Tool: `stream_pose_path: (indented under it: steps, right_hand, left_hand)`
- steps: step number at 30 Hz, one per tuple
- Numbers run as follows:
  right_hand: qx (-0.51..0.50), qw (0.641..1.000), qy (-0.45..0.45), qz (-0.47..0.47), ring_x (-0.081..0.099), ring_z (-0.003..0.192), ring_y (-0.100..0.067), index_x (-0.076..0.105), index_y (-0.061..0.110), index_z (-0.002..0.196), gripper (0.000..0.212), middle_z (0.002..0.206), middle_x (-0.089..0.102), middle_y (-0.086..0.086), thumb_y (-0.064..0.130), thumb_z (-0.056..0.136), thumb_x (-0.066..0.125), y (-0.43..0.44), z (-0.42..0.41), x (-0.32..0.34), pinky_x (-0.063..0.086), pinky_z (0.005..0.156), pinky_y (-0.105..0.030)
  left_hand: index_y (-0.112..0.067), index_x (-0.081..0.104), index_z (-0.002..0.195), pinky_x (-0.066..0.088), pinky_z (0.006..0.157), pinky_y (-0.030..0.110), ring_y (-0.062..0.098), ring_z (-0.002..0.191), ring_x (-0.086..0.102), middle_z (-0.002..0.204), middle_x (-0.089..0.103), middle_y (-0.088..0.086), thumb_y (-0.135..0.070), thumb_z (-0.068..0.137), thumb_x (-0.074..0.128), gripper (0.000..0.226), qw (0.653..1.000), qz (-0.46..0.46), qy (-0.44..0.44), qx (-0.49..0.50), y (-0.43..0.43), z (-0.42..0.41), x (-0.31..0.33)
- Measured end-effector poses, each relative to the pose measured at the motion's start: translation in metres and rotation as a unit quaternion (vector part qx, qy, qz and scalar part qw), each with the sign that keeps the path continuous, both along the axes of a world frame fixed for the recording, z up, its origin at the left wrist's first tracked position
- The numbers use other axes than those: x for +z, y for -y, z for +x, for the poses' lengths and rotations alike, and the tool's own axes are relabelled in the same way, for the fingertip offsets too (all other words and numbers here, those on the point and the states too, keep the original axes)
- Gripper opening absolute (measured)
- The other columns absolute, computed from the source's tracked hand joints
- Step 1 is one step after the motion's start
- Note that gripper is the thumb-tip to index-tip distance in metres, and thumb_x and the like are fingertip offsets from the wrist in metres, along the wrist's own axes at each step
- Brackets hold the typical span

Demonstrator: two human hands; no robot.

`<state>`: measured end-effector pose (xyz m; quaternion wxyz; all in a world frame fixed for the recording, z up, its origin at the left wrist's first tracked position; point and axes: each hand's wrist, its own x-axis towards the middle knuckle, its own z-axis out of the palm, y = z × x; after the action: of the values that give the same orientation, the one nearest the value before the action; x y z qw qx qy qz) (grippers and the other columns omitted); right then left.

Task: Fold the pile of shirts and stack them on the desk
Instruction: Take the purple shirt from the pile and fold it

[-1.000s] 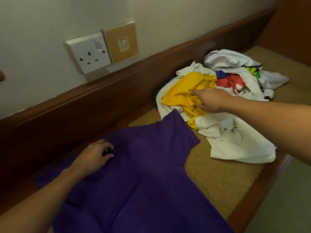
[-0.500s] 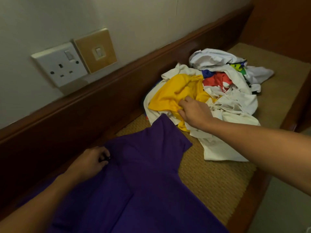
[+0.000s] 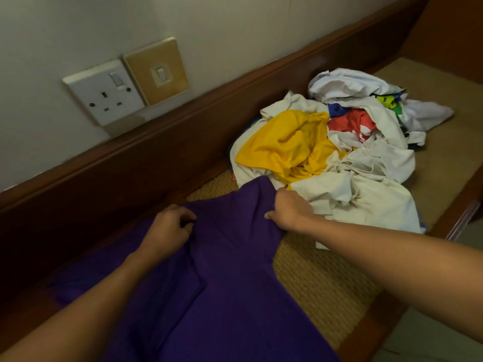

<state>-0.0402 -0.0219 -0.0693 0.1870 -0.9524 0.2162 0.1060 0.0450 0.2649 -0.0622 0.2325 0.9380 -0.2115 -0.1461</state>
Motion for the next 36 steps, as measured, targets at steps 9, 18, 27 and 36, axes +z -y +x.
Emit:
stream_pose_path:
  steps: [9, 18, 27, 36]
  right_hand:
    - [0.144, 0.958, 0.111, 0.221, 0.06, 0.103, -0.01, 0.07, 0.03, 0.127, 0.037, 0.116, 0.067, 0.004, 0.03, 0.09, 0.075, -0.013, -0.01, 0.0, 0.042, 0.08, -0.014]
    - [0.14, 0.974, 0.099, 0.147, 0.055, 0.121, -0.023, 0.055, 0.022, 0.14, 0.047, 0.136, 0.053, -0.002, 0.028, 0.094, 0.068, -0.029, -0.035, -0.001, 0.046, 0.094, -0.032]
    - [0.104, 0.962, 0.098, 0.232, 0.06, 0.094, -0.015, 0.062, 0.027, 0.095, 0.016, 0.1, 0.062, 0.006, 0.027, 0.086, 0.076, -0.044, -0.051, 0.014, 0.04, 0.069, -0.025]
    - [0.107, 0.994, 0.0, 0.037, 0.058, 0.114, -0.028, 0.05, 0.016, 0.127, 0.054, 0.127, 0.05, -0.005, 0.055, 0.092, 0.063, -0.077, -0.099, 0.019, 0.05, 0.081, -0.039]
  left_hand:
    - [-0.017, 0.073, 0.092, 0.038, 0.052, 0.028, 0.012, 0.063, 0.058, 0.093, 0.075, 0.003, -0.05, 0.092, 0.068, 0.034, 0.91, -0.226, -0.271, 0.218, 0.088, -0.03, 0.033]
    - [-0.016, 0.063, 0.081, 0.039, 0.056, 0.03, 0.018, 0.067, 0.058, 0.076, 0.064, 0.007, -0.009, 0.094, 0.068, 0.015, 0.882, -0.224, -0.228, 0.347, 0.103, -0.042, 0.04]
    - [-0.003, 0.054, 0.126, 0.059, 0.08, 0.05, 0.032, 0.099, 0.068, 0.102, 0.065, 0.019, 0.006, 0.091, 0.064, 0.038, 0.784, -0.346, -0.267, 0.441, 0.081, -0.056, 0.057]
    - [-0.013, 0.062, 0.117, 0.061, 0.088, 0.047, 0.027, 0.093, 0.071, 0.101, 0.071, 0.011, 0.006, 0.082, 0.077, 0.042, 0.783, -0.327, -0.246, 0.469, 0.024, -0.067, 0.05]
